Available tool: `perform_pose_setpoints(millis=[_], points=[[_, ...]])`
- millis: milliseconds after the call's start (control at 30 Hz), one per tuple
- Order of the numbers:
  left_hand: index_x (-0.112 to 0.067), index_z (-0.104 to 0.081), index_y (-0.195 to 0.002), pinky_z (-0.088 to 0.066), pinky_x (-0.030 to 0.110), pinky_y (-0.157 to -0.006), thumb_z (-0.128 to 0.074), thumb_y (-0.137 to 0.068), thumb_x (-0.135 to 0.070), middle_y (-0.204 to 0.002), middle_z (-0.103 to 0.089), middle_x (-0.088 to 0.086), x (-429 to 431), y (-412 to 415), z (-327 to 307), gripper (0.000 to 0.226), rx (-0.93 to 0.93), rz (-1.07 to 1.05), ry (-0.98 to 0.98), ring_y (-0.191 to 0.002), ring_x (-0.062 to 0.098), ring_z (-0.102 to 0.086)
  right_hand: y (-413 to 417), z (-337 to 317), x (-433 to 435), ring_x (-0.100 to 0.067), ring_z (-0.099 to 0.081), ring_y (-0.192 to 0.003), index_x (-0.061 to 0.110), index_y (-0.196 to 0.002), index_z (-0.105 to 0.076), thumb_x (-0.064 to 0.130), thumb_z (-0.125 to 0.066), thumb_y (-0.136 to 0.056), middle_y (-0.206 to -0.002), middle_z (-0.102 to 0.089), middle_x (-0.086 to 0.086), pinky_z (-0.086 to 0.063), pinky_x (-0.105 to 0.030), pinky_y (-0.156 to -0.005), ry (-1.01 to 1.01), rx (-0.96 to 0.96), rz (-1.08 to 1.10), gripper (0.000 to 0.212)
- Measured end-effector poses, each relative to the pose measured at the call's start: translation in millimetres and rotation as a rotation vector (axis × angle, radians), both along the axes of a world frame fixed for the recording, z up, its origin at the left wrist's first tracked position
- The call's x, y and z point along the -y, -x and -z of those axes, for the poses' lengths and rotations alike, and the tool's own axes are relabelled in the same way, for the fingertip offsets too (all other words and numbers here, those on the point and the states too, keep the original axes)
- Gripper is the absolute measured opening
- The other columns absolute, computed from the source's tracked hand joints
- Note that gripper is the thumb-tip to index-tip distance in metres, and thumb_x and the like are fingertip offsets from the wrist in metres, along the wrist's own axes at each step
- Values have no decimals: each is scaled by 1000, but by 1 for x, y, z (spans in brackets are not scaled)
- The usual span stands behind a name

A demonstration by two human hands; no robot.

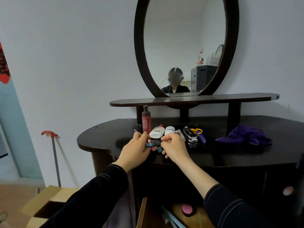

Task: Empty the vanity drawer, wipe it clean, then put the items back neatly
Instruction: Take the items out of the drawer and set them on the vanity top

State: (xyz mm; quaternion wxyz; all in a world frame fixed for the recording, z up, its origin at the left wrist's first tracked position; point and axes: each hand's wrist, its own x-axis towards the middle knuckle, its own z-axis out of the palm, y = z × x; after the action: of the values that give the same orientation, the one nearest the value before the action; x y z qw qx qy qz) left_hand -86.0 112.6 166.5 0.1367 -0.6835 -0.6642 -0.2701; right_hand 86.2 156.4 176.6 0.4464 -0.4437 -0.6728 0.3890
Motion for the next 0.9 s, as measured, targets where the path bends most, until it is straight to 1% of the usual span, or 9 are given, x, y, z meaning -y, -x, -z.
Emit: perform_pose_setpoints(millis=[200, 367, 467, 533, 633, 700, 767, 833, 900], points=[[-29, -47, -128, -51, 21, -79, -66, -90, -29, -127, -38, -10, 20, 0, 5, 43, 91, 75, -75, -104, 8, -55, -17, 1, 10, -9, -65, -53, 12, -107, -65, 6, -56, -93, -93, -67, -2, -53, -21, -48, -38, -84, 92, 18], [-21, -54, -123, -45, 20, -67, -71, -84, -21, -123, -44, -6, 48, -10, 19, 42, 90, -23, -292, -101, 10, -51, -45, 11, 35, -10, -67, -57, 19, -99, -67, 4, -56, -92, -78, -67, 3, -58, -26, -55, -154, -113, 95, 20], [-20, -59, -111, -48, 25, -68, -71, -86, -15, -113, -48, -8, 53, -13, 26, 27, 179, -30, -327, -94, 12, -55, -63, 17, 44, -12, -68, -61, 23, -93, -68, 1, -58, -92, -80, -67, 1, -58, -25, -55, -230, -118, 92, 23], [-20, -60, -95, -43, 19, -65, -71, -86, -10, -103, -49, -10, 51, -13, 25, 17, 227, -22, -325, -82, 11, -55, -69, 15, 45, -11, -68, -61, 21, -92, -68, 0, -58, -92, -79, -68, 1, -56, -21, -55, -221, -107, 88, 24], [-24, -60, -82, -33, 11, -61, -74, -84, -11, -92, -49, -14, 42, -12, 16, 20, 333, -49, -256, -71, 8, -56, -65, 8, 41, -9, -66, -55, 21, -87, -70, 3, -56, -92, -73, -69, 1, -55, -19, -54, -161, -24, 94, 23], [-26, -61, -84, -30, 10, -59, -75, -84, -16, -91, -51, -14, 35, -14, 11, 17, 340, -70, -213, -73, 9, -57, -62, 4, 37, -5, -63, -50, 21, -84, -71, 7, -55, -91, -73, -70, 2, -53, -21, -52, -128, 38, 89, 22], [-24, -63, -93, -32, 10, -61, -74, -86, -20, -99, -52, -11, 33, -17, 11, 14, 368, -71, -207, -76, 10, -57, -60, 0, 35, -3, -60, -47, 19, -85, -70, 8, -54, -92, -75, -70, 1, -49, -19, -50, -96, 53, 74, 21], [-21, -63, -105, -40, 13, -68, -75, -86, -19, -110, -49, -7, 38, -22, 15, 23, 423, -55, -238, -84, 11, -57, -64, -1, 35, -3, -59, -46, 17, -88, -70, 5, -52, -92, -77, -70, -3, -47, -17, -46, -71, 27, 37, 21], [-18, -63, -109, -48, 23, -79, -76, -84, -16, -113, -49, -4, 50, -28, 24, 28, 404, -42, -332, -95, 15, -56, -70, 0, 39, -5, -59, -49, 16, -92, -69, 0, -51, -90, -81, -71, -6, -49, -19, -47, -77, -10, -11, 24]])
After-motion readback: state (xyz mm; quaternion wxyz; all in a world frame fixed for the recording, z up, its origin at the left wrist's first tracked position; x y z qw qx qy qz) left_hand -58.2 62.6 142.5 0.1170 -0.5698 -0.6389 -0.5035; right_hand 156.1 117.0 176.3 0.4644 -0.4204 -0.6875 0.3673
